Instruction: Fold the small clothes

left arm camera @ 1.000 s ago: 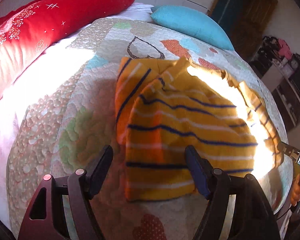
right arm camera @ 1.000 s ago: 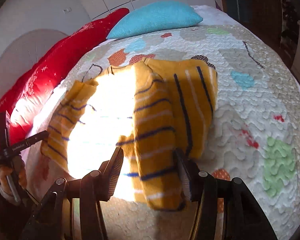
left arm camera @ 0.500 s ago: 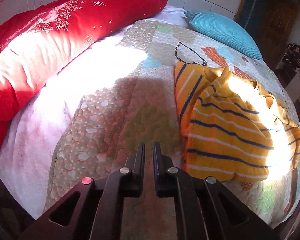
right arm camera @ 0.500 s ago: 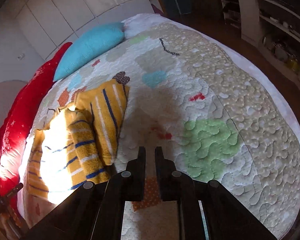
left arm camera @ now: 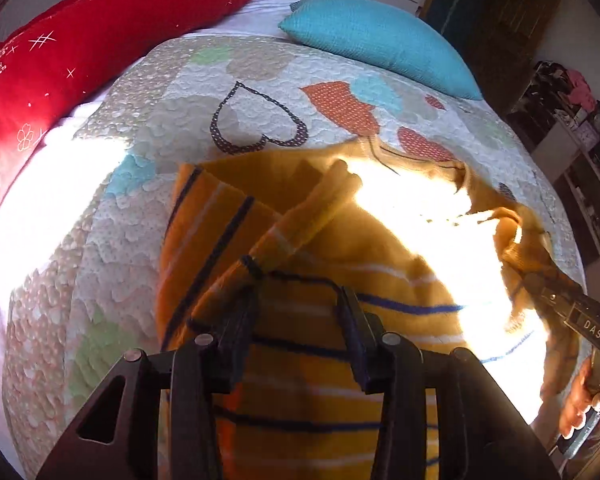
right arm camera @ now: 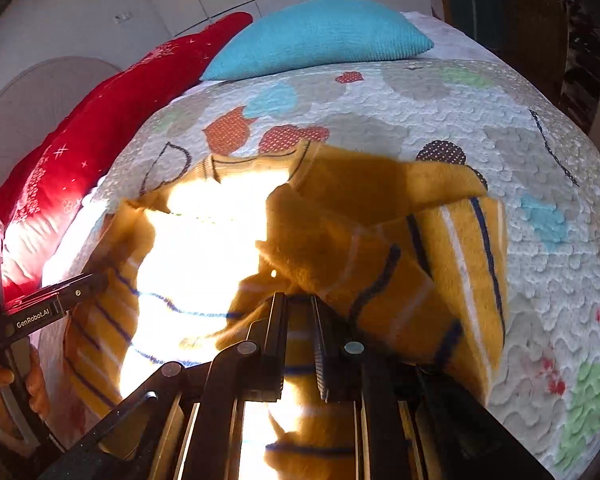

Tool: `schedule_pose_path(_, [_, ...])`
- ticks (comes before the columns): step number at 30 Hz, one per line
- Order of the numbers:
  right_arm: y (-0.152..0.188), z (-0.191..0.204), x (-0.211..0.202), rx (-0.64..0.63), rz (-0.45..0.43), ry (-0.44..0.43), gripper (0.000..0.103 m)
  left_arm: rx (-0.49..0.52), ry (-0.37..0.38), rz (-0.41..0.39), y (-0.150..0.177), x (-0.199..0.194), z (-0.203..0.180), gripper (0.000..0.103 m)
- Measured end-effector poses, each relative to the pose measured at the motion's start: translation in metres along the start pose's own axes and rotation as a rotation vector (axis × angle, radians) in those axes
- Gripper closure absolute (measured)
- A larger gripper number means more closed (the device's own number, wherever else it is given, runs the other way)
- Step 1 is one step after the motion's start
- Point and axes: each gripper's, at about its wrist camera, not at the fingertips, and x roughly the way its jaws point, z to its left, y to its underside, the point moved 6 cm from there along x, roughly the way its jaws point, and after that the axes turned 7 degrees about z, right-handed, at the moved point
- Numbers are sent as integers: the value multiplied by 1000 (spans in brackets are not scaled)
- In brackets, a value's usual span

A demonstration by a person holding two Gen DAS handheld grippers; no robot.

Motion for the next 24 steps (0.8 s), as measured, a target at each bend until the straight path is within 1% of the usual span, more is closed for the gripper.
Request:
schedule_pose_path(2, [-26,-24,14,62,-2,50,90,-57,-10,20,-19,15,17,63])
schedule_pose_path(3, [-36,-38,19,98,-1,55,91,-93,3,25,-27,20,28,63])
schedule_pose_path(4, [-44,-51,24,136,12,65,91,-129,-4,21,-33,22,36,63])
schedule_pose_path(5, [-51,-62,26,168,20,62,92,-155,-32,18,-36,22,46,61])
schedule_pose_path(6, [-55,-69,24,190,16,41,92,-170,-22,17,-37,21,52,60])
schedule_pose_path(7, [-57,-73,17,203,3,35,91,-185,7,19,-36,18,56,60])
schedule_pose_path(8, [-57,-77,5,207,-22,38,85,-197,25,16,-33,13,58,60])
schedule_pose_path(9, [-53,-80,-9,209,-49,35,77,-198,27,10,-29,6,60,59])
schedule_pose_path(10, [-46,-84,-24,210,-68,19,61,-190,18,3,-24,-1,62,58])
schedule_pose_path(11, [-37,-86,-40,207,-85,-1,58,-174,9,-4,-18,-8,62,57])
schedule_pose_path(13, [-8,-92,-68,182,-106,-12,58,-135,2,-16,-1,-23,58,55])
schedule_pose_path(14, [10,-94,-79,166,-107,-22,58,-118,8,-22,9,-31,56,52])
schedule_pose_path(15, [29,-95,-88,157,-102,-36,58,-103,19,-27,19,-38,52,50])
schedule_pose_path(18, [86,-94,-104,133,-86,-64,58,-56,48,-44,52,-50,38,47])
schedule_pose_path(19, [102,-92,-106,129,-83,-74,58,-36,46,-49,63,-51,33,46])
schedule_pose_path(21, [126,-85,-99,122,-66,-86,57,-5,20,-49,79,-44,24,46])
schedule_pose_path(23, [141,-77,-83,117,-42,-112,58,-8,-7,-34,92,-33,23,46])
schedule_pose_path(24, [144,-75,-74,123,-32,-138,64,-17,-18,-32,95,-29,23,46])
